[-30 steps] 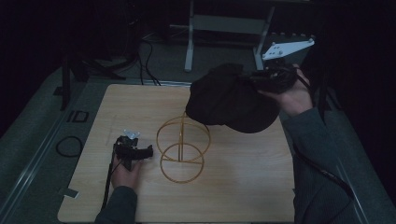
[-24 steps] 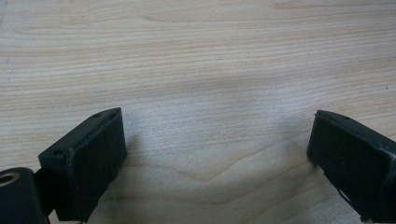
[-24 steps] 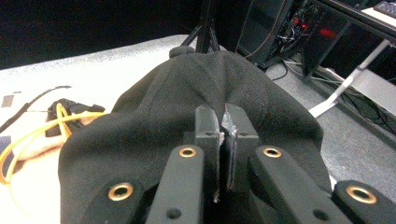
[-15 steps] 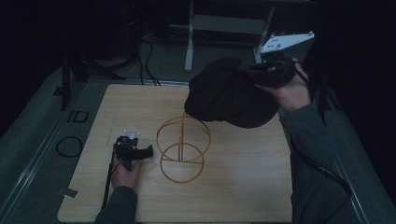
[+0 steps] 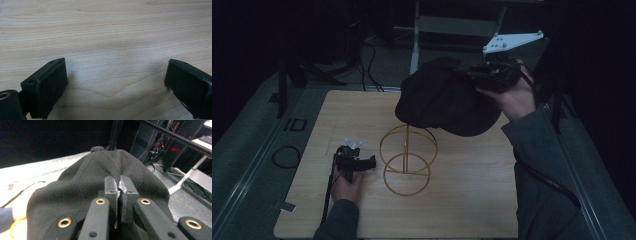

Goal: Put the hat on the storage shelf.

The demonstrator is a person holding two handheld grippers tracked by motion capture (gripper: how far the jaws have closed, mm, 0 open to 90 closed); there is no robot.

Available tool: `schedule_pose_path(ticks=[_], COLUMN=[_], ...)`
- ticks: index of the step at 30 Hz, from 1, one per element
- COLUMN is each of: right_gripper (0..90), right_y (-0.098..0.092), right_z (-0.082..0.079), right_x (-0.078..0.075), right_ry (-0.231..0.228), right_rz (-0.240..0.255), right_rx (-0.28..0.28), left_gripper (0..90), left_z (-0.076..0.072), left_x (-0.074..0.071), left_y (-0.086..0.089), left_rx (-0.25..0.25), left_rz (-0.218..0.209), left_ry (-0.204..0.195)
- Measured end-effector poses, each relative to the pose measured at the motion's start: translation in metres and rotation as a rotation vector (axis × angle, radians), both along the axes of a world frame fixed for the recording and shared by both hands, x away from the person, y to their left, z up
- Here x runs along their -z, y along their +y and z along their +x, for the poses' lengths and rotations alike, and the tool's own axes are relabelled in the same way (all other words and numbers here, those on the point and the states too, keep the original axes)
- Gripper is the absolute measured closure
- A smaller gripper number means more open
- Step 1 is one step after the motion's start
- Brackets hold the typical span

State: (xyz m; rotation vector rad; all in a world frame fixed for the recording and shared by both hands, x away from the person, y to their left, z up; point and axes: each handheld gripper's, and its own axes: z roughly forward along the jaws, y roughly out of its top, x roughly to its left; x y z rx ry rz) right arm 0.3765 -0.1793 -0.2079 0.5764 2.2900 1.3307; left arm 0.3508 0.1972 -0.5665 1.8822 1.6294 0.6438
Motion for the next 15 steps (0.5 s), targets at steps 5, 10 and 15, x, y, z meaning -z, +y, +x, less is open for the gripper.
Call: schedule_pose_path(ticks=[5,10,15], right_gripper=[85.6,85.6,85.6], right_y=[0.011,0.024,0.033], right_z=[-0.004,-0.01,-0.014], right_x=[-0.003,-0.003,0.0], right_ry=[-0.009,-0.016,-0.009], right_rz=[0.01,0.001,0.0], right_rx=[-0.03,-0.071,-0.118], left_gripper=[4.2,4.2,4.2], left_z=[0.0,0.0,0.0], left_x=[0.0,0.0,0.0], left_y=[0.0,0.0,0.0], left_rx=[0.001,0.001,0.001], left_rz=[0.001,0.001,0.001], left_ry=[0.001,0.001,0.001])
